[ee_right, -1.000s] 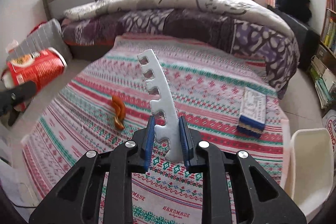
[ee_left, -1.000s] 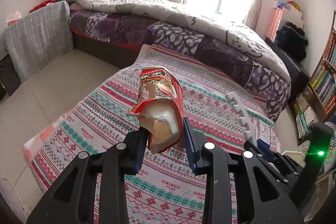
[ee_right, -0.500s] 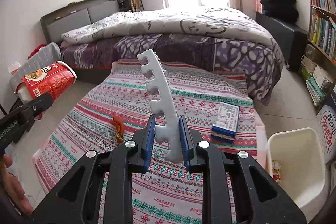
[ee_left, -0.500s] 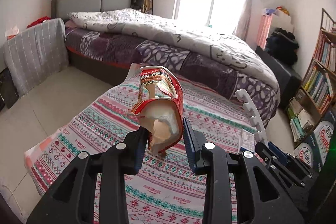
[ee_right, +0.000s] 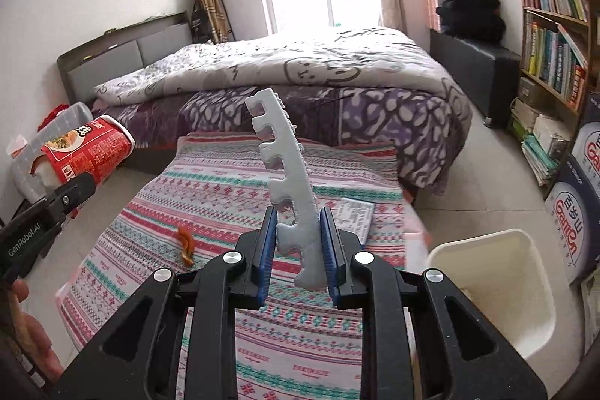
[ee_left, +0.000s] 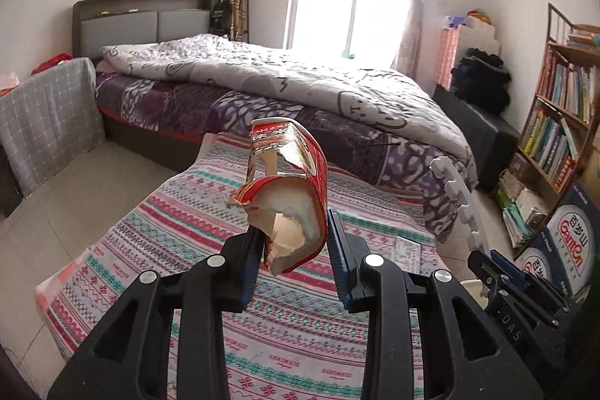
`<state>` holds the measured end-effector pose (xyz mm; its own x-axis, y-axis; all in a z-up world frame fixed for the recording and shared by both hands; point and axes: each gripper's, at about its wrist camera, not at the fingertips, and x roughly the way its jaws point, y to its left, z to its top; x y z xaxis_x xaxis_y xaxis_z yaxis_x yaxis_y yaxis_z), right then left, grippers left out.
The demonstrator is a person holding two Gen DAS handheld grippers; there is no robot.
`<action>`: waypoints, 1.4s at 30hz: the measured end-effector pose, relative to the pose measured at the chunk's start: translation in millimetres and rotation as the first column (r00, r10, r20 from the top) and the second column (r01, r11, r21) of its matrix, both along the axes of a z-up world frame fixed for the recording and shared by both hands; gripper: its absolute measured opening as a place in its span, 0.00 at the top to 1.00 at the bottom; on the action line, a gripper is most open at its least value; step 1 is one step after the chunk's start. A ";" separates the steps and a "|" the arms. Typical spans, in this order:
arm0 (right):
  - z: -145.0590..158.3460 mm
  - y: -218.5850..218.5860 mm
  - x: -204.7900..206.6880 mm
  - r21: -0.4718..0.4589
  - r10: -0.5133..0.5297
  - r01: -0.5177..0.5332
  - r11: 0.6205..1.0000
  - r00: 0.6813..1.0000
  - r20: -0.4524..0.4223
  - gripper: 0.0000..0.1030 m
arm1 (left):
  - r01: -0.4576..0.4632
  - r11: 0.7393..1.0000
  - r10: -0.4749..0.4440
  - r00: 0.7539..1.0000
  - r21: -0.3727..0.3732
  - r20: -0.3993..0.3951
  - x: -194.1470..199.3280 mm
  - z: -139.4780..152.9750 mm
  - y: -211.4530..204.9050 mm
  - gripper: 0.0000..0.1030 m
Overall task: Collect trash
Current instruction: 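Carry the red cup and foam separator over the bin and open both tools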
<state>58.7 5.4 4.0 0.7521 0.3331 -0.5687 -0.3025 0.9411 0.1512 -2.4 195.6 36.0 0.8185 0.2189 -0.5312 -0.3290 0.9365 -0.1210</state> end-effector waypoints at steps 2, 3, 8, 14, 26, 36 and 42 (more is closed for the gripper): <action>2.5 -10.5 -0.8 0.003 -0.017 0.017 1.000 1.000 0.005 0.78 | 0.014 1.000 -0.014 1.000 0.004 0.004 1.6 1.6 -8.5 0.68; 3.9 -13.8 -0.7 0.004 -0.022 0.022 1.000 1.000 0.005 0.78 | 0.022 1.000 -0.022 1.000 0.007 0.006 2.4 2.3 -13.6 0.68; 7.9 -39.5 1.4 0.011 -0.062 0.061 0.998 0.998 0.005 0.78 | 0.062 0.998 -0.062 0.998 0.018 0.015 7.1 5.9 -37.7 0.68; 10.8 -67.8 3.6 0.018 -0.111 0.111 0.994 0.994 0.004 0.78 | 0.111 0.993 -0.112 0.994 0.044 0.012 14.2 6.2 -67.0 0.68; 10.9 -133.4 7.4 0.021 -0.224 0.224 0.974 0.975 -0.002 0.78 | 0.226 0.971 -0.227 0.974 0.074 0.004 27.1 4.6 -133.0 0.68; 5.7 -185.2 13.0 0.028 -0.323 0.324 0.946 0.945 -0.050 0.77 | 0.317 0.943 -0.317 0.948 0.097 -0.019 38.0 -6.4 -189.5 0.68; 3.8 -216.5 14.2 0.044 -0.393 0.397 0.917 0.916 -0.078 0.58 | 0.364 0.926 -0.362 0.931 0.098 -0.037 45.6 -14.7 -219.2 0.68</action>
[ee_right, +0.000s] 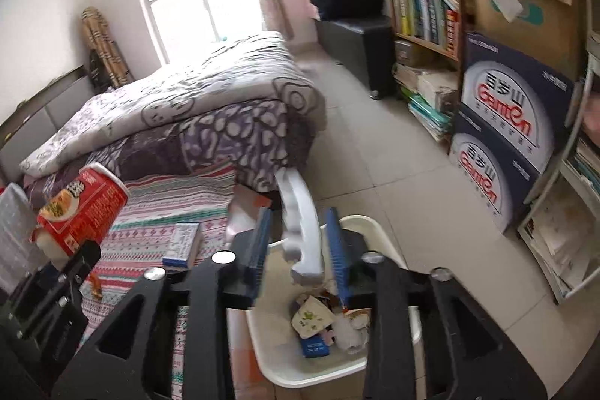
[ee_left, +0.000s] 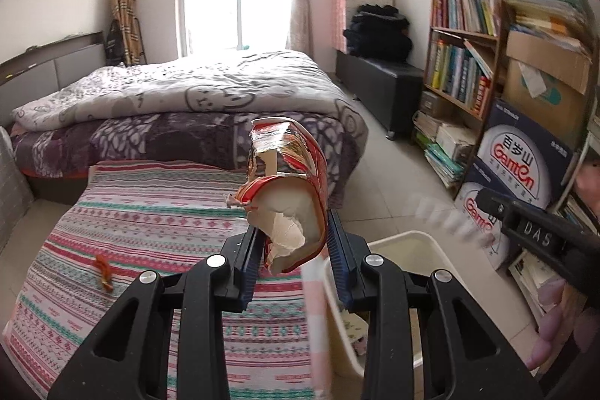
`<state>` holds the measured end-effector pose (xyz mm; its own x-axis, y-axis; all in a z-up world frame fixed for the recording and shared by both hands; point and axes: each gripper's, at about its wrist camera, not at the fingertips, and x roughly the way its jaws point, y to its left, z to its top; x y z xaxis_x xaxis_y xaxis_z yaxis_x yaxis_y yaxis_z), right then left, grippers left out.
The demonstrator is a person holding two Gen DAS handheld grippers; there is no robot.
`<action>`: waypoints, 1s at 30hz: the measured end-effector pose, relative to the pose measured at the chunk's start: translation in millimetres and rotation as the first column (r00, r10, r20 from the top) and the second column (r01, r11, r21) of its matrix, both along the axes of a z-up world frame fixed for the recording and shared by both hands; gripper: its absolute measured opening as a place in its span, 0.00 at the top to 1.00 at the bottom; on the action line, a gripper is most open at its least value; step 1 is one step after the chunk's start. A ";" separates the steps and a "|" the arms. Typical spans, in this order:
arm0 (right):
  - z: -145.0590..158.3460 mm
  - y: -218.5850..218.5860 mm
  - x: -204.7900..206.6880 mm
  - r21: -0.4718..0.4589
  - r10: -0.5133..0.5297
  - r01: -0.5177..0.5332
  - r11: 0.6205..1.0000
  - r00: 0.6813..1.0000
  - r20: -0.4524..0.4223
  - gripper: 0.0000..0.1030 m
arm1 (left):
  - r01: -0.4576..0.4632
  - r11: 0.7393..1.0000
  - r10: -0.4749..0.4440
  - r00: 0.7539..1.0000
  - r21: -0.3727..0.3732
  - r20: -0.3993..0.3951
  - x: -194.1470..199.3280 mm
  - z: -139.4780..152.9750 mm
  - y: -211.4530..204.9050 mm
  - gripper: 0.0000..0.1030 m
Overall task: Collect trash
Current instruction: 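Carry the red cup and foam separator over the bin and open both tools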
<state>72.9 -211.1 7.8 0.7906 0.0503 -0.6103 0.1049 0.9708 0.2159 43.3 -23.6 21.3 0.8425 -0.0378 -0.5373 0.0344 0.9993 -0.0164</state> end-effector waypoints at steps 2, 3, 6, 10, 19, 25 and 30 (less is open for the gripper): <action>0.1 -10.0 -0.2 0.008 -0.022 0.022 1.000 1.000 -0.002 0.52 | 0.015 1.000 -0.015 1.000 0.001 -0.002 1.7 -2.4 -9.3 0.68; 0.4 -15.0 -1.1 0.012 -0.034 0.034 0.999 0.999 0.001 0.50 | 0.023 1.000 -0.023 1.000 0.003 -0.004 3.1 -3.7 -14.9 0.68; 1.3 -31.0 -2.9 0.026 -0.064 0.064 0.998 0.998 0.005 0.45 | 0.043 0.999 -0.043 0.999 0.003 -0.014 7.5 -7.5 -27.9 0.68; 2.6 -46.7 -7.1 0.044 -0.096 0.095 0.994 0.995 0.011 0.40 | 0.069 0.998 -0.068 0.997 0.005 -0.026 12.4 -13.3 -45.5 0.68; 7.0 -83.0 -15.0 0.111 -0.171 0.168 0.980 0.985 0.019 0.28 | 0.132 0.991 -0.131 0.990 0.011 -0.053 24.5 -25.7 -87.6 0.66; 8.8 -98.1 -18.5 0.130 -0.205 0.200 0.971 0.979 0.023 0.22 | 0.165 0.986 -0.166 0.982 -0.015 -0.086 35.5 -34.0 -105.4 0.53; 9.4 -101.0 -18.3 0.136 -0.213 0.208 0.969 0.977 0.023 0.18 | 0.169 0.985 -0.171 0.980 -0.030 -0.101 37.8 -39.3 -107.9 0.42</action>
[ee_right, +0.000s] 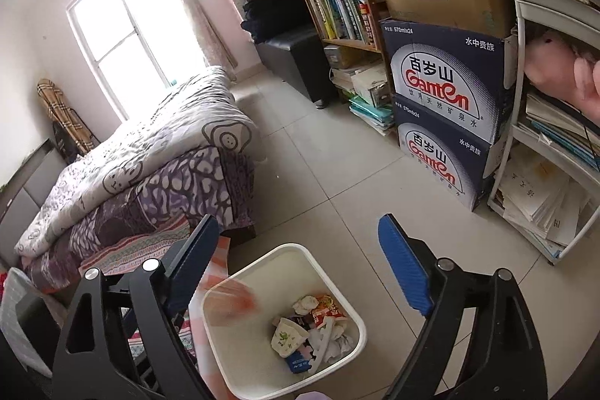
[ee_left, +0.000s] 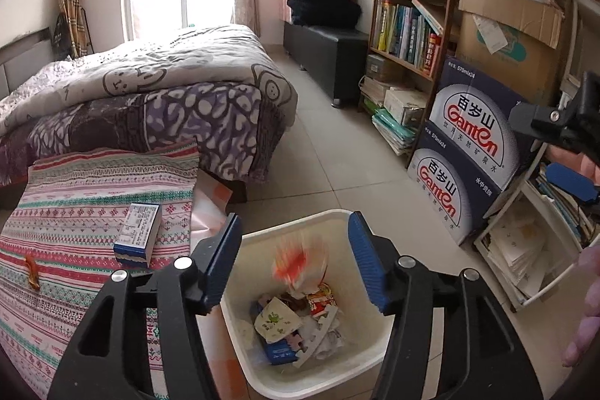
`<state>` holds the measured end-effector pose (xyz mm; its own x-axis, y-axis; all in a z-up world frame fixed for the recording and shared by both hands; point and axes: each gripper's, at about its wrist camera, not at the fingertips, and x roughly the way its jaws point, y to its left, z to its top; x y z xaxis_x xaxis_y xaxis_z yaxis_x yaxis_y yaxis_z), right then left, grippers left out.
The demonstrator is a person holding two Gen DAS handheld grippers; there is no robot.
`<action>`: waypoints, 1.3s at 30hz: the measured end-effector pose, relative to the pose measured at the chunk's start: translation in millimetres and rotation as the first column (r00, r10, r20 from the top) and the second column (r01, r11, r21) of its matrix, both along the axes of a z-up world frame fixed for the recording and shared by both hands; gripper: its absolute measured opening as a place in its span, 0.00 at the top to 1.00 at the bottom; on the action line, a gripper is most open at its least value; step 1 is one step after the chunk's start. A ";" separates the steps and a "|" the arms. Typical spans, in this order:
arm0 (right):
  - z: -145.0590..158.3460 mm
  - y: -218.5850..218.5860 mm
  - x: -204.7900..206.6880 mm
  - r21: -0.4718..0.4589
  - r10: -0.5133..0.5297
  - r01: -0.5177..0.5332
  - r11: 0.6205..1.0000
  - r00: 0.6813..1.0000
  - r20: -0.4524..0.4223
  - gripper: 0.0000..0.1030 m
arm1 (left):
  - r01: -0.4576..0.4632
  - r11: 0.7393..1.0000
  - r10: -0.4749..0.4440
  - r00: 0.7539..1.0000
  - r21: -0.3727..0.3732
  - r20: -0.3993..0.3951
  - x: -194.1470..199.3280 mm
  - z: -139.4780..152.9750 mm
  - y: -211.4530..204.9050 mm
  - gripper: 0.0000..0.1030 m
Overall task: Collect trash
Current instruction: 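Carry the red cup and foam separator over the bin and open both tools, then grasp the orange piece with the left tool while the right tool grasps the blue-white box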
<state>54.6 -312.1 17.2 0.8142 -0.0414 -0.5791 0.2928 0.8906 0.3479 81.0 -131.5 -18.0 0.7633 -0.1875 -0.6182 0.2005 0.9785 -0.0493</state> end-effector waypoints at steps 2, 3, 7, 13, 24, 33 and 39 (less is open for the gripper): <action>-0.2 -0.6 -0.1 0.003 0.001 -0.001 1.000 1.000 0.000 0.16 | -0.001 1.000 0.001 1.000 0.003 -0.002 -0.1 -0.9 0.5 0.42; 0.1 -0.3 -0.1 0.005 0.000 0.000 1.000 1.000 0.002 0.14 | -0.002 1.000 0.002 1.000 0.005 -0.001 -0.5 -1.0 1.6 0.42; 0.0 7.6 2.9 0.000 0.007 -0.007 1.000 1.000 -0.004 0.09 | -0.014 1.000 0.014 1.000 0.013 0.001 -2.1 -1.0 9.7 0.36; -3.6 36.7 12.2 -0.002 0.043 -0.043 0.999 0.999 -0.028 0.07 | -0.058 0.997 0.059 0.998 0.054 -0.006 -2.6 -13.0 37.7 0.31; -22.0 126.9 35.5 -0.061 0.199 -0.206 0.977 0.974 -0.112 0.07 | -0.205 0.956 0.220 0.974 0.210 -0.051 16.7 -40.9 131.3 0.19; -40.7 184.2 52.4 -0.090 0.275 -0.294 0.952 0.945 -0.179 0.07 | -0.386 0.886 0.430 0.891 0.259 -0.145 35.3 -68.7 245.8 0.17; -59.6 213.8 63.8 -0.083 0.302 -0.329 0.941 0.924 -0.232 0.07 | -0.590 0.784 0.621 0.753 0.194 -0.218 39.9 -90.5 334.2 0.17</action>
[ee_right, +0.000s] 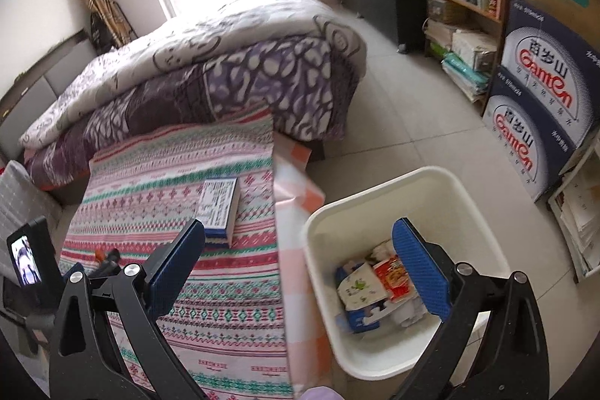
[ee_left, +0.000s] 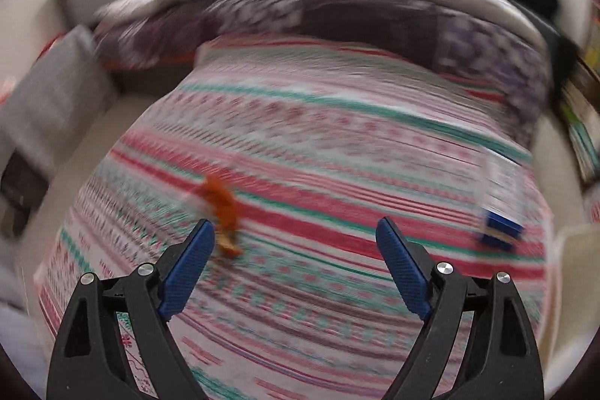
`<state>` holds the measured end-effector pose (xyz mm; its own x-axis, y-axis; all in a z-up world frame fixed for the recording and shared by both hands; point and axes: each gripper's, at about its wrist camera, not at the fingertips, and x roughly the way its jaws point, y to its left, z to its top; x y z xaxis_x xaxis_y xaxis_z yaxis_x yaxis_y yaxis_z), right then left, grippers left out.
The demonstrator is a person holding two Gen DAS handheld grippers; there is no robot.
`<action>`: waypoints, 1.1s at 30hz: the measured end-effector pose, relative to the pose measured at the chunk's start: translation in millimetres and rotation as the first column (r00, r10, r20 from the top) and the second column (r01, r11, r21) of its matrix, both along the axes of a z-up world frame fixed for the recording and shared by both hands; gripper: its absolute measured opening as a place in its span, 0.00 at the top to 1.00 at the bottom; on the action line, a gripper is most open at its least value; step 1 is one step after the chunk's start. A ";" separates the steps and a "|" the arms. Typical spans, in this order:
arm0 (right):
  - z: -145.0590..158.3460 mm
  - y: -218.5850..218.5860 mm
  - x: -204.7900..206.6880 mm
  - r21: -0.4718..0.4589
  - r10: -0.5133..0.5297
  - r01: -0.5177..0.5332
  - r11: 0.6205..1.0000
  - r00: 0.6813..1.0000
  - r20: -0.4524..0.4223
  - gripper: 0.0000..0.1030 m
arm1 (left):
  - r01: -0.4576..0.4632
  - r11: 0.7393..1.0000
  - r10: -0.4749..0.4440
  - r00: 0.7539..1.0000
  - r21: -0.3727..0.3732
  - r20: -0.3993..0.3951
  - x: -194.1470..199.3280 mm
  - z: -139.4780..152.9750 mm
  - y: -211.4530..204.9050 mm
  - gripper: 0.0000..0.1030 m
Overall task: Collect trash
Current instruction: 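Grasp the orange piece with the left tool while the right tool grasps the blue-white box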
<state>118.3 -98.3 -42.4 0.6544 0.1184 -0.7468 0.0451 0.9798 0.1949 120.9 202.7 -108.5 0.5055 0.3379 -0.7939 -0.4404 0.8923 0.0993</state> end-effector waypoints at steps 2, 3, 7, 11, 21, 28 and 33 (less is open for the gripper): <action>-7.6 10.6 3.5 -0.019 0.015 -0.015 1.000 1.000 -0.019 0.07 | -0.061 0.998 0.061 0.998 -0.035 -0.005 -0.3 -10.3 24.5 0.17; -12.5 16.9 5.6 -0.033 0.022 -0.023 0.999 0.999 -0.029 0.07 | -0.080 0.996 0.080 0.997 -0.048 -0.007 -0.4 -13.9 31.9 0.17; -30.9 32.0 14.3 -0.047 0.032 -0.036 0.998 0.997 -0.076 0.07 | -0.146 0.982 0.147 0.989 -0.122 0.001 2.4 -26.4 62.5 0.17; -49.8 47.9 22.6 -0.106 0.008 -0.019 0.994 0.995 -0.100 0.07 | -0.184 0.965 0.191 0.981 -0.188 0.018 8.1 -39.7 86.1 0.18; -88.7 117.0 78.2 -0.161 0.023 -0.044 0.986 0.991 -0.129 0.07 | -0.134 0.974 0.144 0.989 -0.180 0.045 4.4 -52.2 102.5 0.67; -116.1 139.6 116.3 -0.195 0.002 -0.040 0.980 0.982 -0.191 0.07 | -0.141 0.969 0.157 0.986 -0.201 0.064 -1.6 -51.7 116.5 0.68; -131.2 141.6 126.5 -0.178 0.028 -0.072 0.981 0.970 -0.241 0.15 | -0.145 0.968 0.161 0.985 -0.207 0.064 -4.0 -50.4 116.8 0.68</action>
<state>244.8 43.3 -173.6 0.4530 -0.0079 -0.8915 0.0182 0.9998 0.0004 116.9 319.5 -158.9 0.5247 0.2535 -0.8127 -0.5722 0.8118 -0.1162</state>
